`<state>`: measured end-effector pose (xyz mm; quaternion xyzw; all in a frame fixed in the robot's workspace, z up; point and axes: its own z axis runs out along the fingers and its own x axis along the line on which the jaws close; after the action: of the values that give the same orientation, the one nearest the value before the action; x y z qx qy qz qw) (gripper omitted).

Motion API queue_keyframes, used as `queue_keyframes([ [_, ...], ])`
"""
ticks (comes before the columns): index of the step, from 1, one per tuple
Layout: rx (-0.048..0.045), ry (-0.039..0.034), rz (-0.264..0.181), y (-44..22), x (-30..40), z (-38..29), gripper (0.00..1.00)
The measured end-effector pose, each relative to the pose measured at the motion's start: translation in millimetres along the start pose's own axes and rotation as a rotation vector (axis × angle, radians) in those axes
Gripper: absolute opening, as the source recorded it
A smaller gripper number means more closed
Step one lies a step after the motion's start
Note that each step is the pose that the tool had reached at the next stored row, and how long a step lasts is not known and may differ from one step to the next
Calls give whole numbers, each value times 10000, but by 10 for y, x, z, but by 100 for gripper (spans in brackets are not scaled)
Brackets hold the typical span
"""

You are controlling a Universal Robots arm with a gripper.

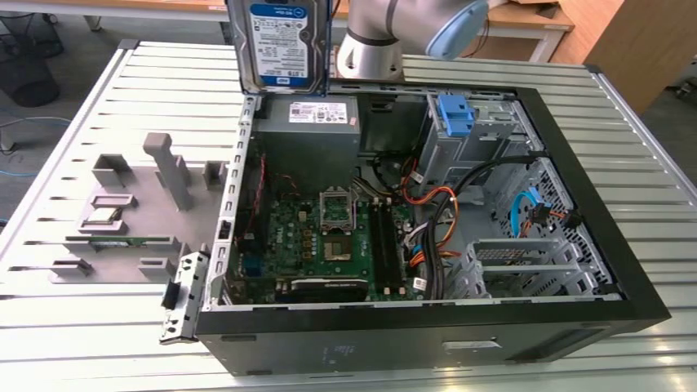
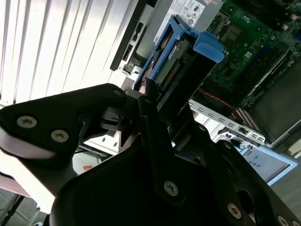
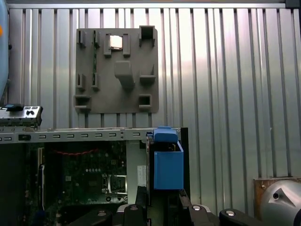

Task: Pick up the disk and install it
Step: 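Pick up the disk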

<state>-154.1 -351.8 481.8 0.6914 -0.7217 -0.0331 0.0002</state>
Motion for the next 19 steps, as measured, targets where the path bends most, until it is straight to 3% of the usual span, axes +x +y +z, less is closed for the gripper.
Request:
queue_keyframes([
  [16,0,1,0,-276,-12,-12,35],
  [19,-1,1,-1,-301,-12,-13,35],
])
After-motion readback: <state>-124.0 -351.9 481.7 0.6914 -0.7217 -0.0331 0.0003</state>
